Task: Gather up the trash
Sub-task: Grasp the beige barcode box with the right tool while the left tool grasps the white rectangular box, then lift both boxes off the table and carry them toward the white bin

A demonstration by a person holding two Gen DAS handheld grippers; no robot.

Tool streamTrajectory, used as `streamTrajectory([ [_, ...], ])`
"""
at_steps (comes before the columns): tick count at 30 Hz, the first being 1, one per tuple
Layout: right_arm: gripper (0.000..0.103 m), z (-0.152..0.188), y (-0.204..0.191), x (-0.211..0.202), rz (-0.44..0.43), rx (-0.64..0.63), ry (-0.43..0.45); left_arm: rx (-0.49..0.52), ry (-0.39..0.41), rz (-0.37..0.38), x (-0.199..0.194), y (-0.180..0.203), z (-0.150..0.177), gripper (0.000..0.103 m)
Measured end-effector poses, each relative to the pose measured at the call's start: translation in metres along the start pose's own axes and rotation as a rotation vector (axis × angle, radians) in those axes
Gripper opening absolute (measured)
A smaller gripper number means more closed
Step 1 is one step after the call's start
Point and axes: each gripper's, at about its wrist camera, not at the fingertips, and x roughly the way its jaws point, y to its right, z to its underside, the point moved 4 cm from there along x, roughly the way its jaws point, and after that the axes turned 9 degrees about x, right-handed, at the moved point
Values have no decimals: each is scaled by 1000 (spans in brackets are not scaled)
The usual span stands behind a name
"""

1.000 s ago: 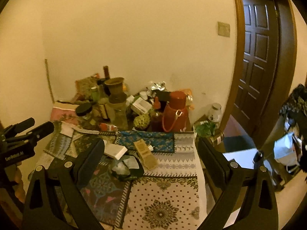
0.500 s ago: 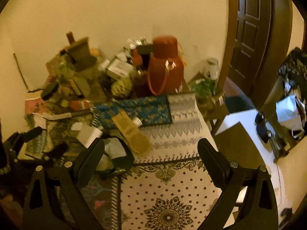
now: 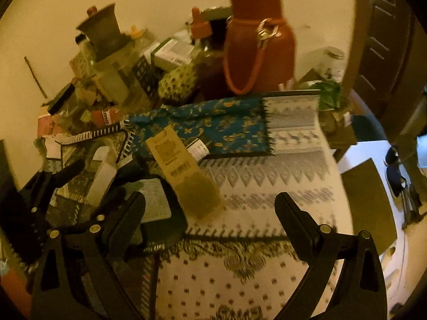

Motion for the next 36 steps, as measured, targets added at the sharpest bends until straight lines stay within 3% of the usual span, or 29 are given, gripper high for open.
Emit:
streamTrajectory([
  [3,95,-4,-6,19,16,-54,-22,-44,6,42,-1,-10,0,44],
  [7,90,-5,-19,43,35,-136,-55,-78,36,57,-7,-24,-2,38],
  [10,81,-3,-27,61,43,-169,-89,-105,49,67,-14,-36,-5,33],
  [13,66,-1,-32,74,53,-180,-116,-149,66,89,-25,-51,-8,28],
  [15,49,0,-35,78,58,-182,-124,-188,81,107,-33,-62,-11,25],
  [20,37,3,-40,74,65,-181,-113,-273,80,146,-43,-83,-13,18],
  [29,36,12,-49,27,31,-171,-45,-357,103,126,-82,-101,-10,17],
  [36,36,12,-46,-37,-28,-131,33,-372,157,94,-136,-94,-13,17],
])
